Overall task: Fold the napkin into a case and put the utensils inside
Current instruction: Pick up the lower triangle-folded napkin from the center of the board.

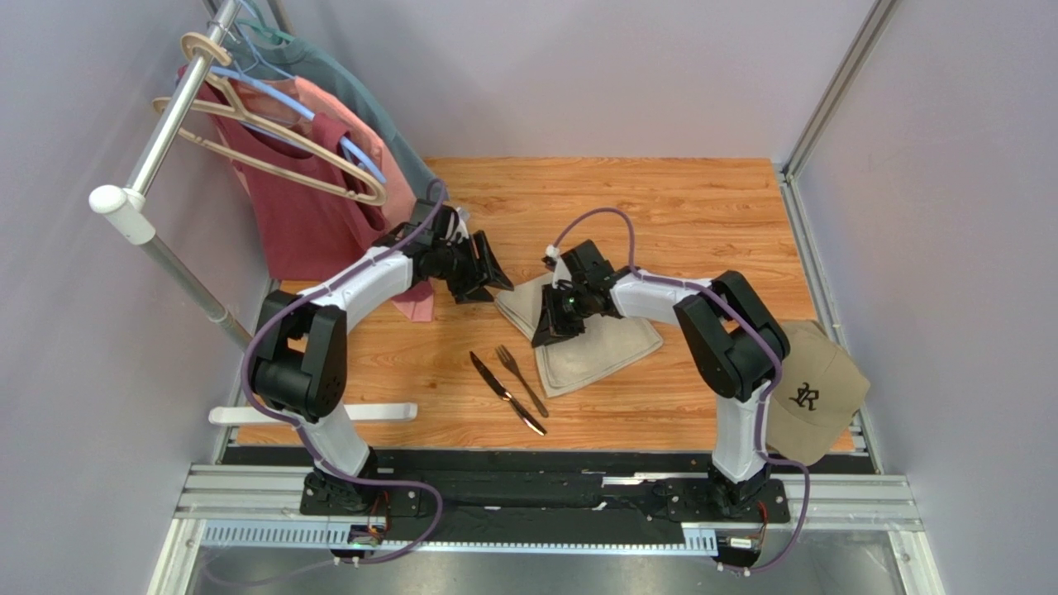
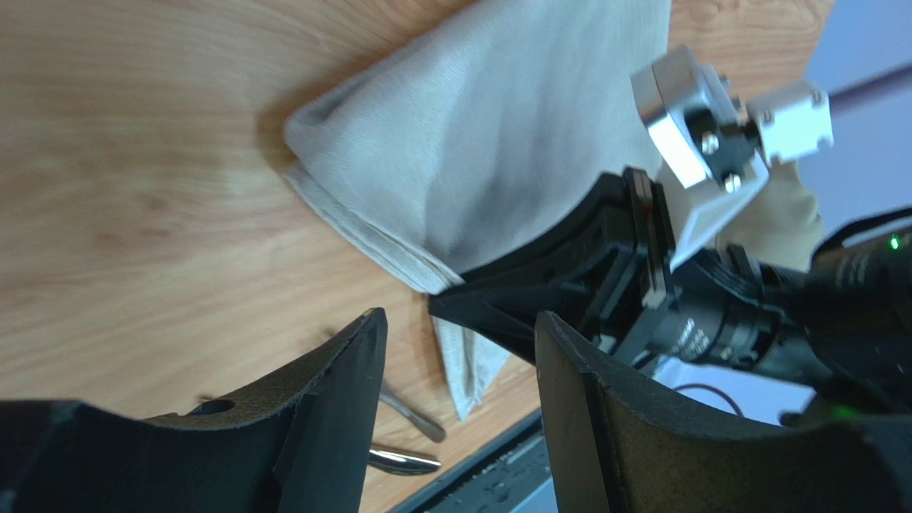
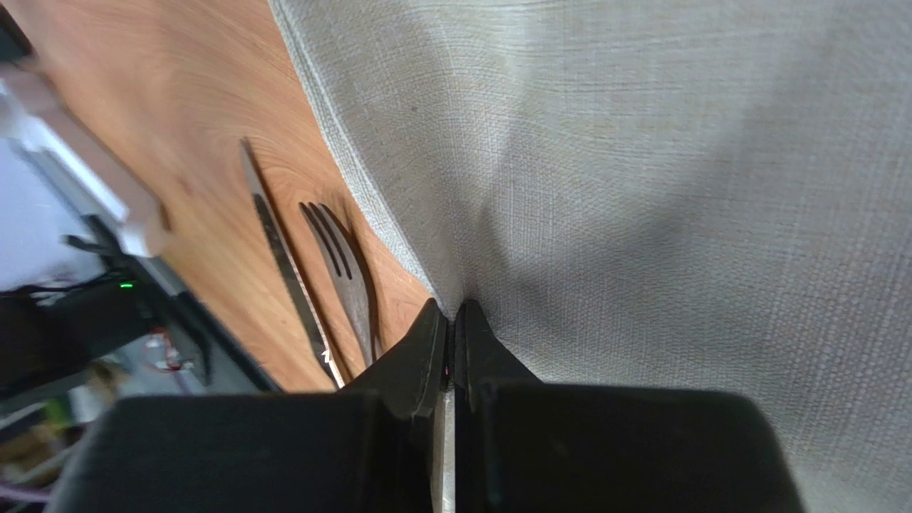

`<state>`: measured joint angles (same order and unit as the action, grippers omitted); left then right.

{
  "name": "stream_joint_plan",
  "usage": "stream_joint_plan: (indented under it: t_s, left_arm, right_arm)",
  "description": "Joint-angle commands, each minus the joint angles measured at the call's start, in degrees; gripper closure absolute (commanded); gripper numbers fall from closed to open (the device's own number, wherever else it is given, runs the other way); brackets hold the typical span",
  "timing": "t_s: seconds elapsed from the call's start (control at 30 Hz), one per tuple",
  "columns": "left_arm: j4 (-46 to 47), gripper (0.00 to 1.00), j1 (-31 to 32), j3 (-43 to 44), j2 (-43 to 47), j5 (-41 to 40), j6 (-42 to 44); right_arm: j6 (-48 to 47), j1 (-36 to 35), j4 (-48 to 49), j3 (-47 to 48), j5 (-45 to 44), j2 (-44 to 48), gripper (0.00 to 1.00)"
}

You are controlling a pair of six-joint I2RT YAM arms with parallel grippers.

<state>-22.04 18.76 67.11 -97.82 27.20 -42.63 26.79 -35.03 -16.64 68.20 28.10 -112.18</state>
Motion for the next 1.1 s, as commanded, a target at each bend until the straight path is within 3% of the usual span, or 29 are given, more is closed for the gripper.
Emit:
stream_joint_plan:
  t_s: [0.0,0.07,0.23,0.37,0.87,1.07]
  left_arm:
    - [-0.5,0.38,5.0,0.4,1.1,-1.1,-6.1]
    - [-1.1,0.37,6.0,-0.1,2.1,-2.5,-9.5]
    - [-3.5,0.36,7.4,-1.7,2.7,-7.2,-15.1]
    - [-5.3,0.35,7.9,-0.6,-0.7,-5.8,-17.9]
    - [-5.2,0.32,9.2,5.1,-8.3,-6.9,-17.8]
    - [-4.7,0.42,9.3,6.9,-11.4,-5.8,-17.9]
  right_arm:
    - [10.9,2.8,16.0,-7.0,11.0,4.5,1.00]
    - [13.6,3.8,23.4,-10.3,12.7,5.1,1.00]
    - [18.3,5.4,29.9,-12.8,14.2,6.0,1.00]
    - [20.5,5.5,33.0,-13.6,14.4,5.7,1.00]
    - [18.6,5.1,31.6,-13.0,15.2,5.1,1.00]
    - [17.2,4.3,30.2,-12.0,14.8,4.7,1.00]
